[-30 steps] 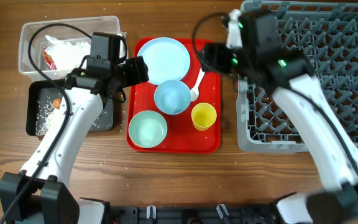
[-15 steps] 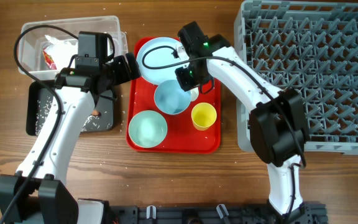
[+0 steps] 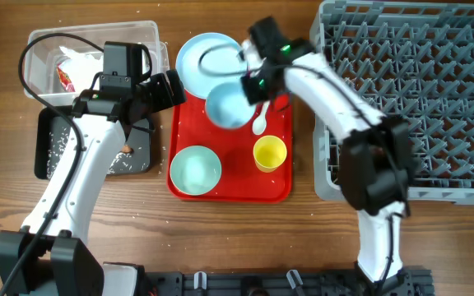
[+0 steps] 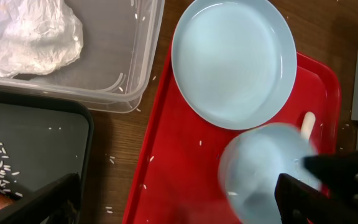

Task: Sort waste into correct bins and load items into the dishwasher rack
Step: 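Grasp the light-blue bowl with the right gripper and lift it, then place the light-blue bowl upright in the dish rack's back-left slot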

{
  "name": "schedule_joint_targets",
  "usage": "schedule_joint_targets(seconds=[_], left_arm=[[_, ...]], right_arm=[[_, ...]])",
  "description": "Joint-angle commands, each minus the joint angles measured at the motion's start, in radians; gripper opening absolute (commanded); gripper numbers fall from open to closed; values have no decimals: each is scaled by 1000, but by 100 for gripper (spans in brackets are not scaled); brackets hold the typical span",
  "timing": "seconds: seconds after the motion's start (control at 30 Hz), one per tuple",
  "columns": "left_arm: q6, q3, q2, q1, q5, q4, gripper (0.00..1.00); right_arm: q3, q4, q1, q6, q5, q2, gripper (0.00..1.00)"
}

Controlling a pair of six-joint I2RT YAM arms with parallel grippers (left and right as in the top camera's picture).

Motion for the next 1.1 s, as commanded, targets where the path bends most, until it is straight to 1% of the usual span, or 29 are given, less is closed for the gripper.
schedule_joint_targets(seconds=[0.0, 0.03, 0.1, 0.13, 0.17, 0.23, 0.3, 0.37, 0.47, 0.5, 0.53, 0.6, 0.73, 0.8, 0.87, 1.07], left_arm=[[9, 13, -5, 5, -13, 0, 100], [9, 13, -5, 5, -13, 0, 100], [9, 13, -5, 5, -13, 0, 100], [9, 13, -5, 5, -13, 0, 100], [9, 13, -5, 5, -13, 0, 100], [9, 13, -5, 5, -13, 0, 100], [9, 13, -5, 5, -13, 0, 100], [9, 13, -5, 5, -13, 0, 100], [9, 13, -5, 5, -13, 0, 100], [9, 13, -5, 5, -13, 0, 100], [9, 13, -5, 5, -13, 0, 100], [9, 13, -5, 5, -13, 0, 100], [9, 13, -5, 5, -13, 0, 100], [9, 13, -5, 5, -13, 0, 100], [9, 13, -5, 5, -13, 0, 100], [9, 13, -5, 5, -13, 0, 100]], right_arm=[[101, -40, -132, 25, 37, -229, 4], [101, -48, -167, 25, 89, -274, 4], [101, -35, -230, 43, 303, -348, 4], [101, -9, -251, 70, 496, -370, 4], [101, 31, -256, 70, 742, -373, 4], [95, 116, -253, 41, 1056, -336, 4], [95, 174, -246, -72, 1179, -276, 4], [95, 238, -235, -205, 1246, -202, 4], [95, 466, -187, -556, 1435, -47, 4], [95, 561, -167, -684, 1469, 0, 4], [95, 610, -151, -754, 1468, 32, 4], [95, 647, -128, -801, 1464, 68, 4], [95, 647, -109, -804, 1460, 133, 4], [93, 653, -110, -778, 1477, 135, 4], [93, 713, -111, -782, 1529, 135, 4], [44, 701, -124, -711, 1527, 135, 4]])
